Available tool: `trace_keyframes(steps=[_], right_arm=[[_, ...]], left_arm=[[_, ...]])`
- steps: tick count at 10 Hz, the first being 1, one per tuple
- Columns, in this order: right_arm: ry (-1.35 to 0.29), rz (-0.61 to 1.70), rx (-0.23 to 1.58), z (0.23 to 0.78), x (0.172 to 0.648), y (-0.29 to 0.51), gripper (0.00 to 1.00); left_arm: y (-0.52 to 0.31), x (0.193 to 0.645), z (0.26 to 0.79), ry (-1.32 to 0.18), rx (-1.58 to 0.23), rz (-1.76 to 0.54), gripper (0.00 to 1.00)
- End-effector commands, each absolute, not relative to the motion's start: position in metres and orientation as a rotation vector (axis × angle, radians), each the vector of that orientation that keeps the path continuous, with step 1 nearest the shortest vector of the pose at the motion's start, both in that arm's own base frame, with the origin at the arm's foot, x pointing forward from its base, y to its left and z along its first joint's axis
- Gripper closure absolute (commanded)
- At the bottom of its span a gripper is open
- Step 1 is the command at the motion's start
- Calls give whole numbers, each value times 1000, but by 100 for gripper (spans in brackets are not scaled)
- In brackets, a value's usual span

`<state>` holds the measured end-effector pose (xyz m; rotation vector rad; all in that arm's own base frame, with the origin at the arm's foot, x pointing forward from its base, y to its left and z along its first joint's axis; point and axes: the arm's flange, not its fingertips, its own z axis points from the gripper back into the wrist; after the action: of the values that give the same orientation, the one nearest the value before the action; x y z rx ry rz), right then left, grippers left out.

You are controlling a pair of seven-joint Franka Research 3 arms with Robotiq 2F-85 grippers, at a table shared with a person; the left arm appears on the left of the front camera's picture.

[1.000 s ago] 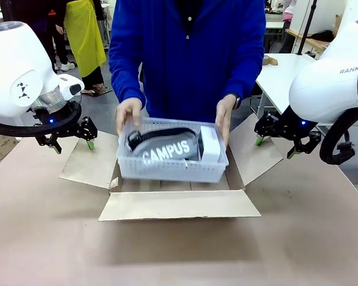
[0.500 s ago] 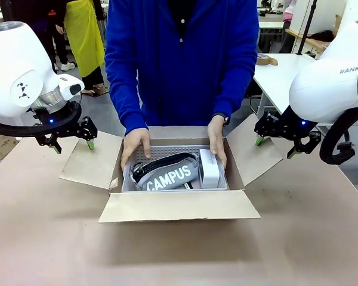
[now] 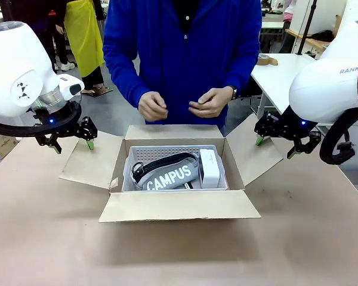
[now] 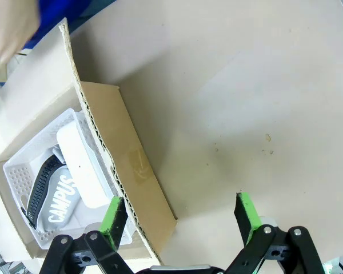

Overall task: Pack the gift set into the box.
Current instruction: Lift both hands away from the flaps of the Package Box.

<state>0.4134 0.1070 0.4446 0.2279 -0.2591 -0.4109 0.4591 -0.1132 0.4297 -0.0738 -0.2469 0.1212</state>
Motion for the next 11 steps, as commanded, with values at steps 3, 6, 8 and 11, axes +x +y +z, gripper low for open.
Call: trace_keyframes(steps=[3, 6, 8, 11], right_arm=[[-261, -429, 210, 448, 414, 108, 0], [-452, -315, 610, 552, 375, 78, 0], [-333, -668, 978, 575, 343, -37, 0], [-143, -1038, 1157, 477, 296, -156, 0]], left_arm=[[-114, 458, 432, -246, -58, 135, 0], [-71, 414, 549, -474, -622, -130, 0], [7, 396, 569, -475, -1127, -133, 0], [125, 399, 482, -456, -1678, 384, 0]])
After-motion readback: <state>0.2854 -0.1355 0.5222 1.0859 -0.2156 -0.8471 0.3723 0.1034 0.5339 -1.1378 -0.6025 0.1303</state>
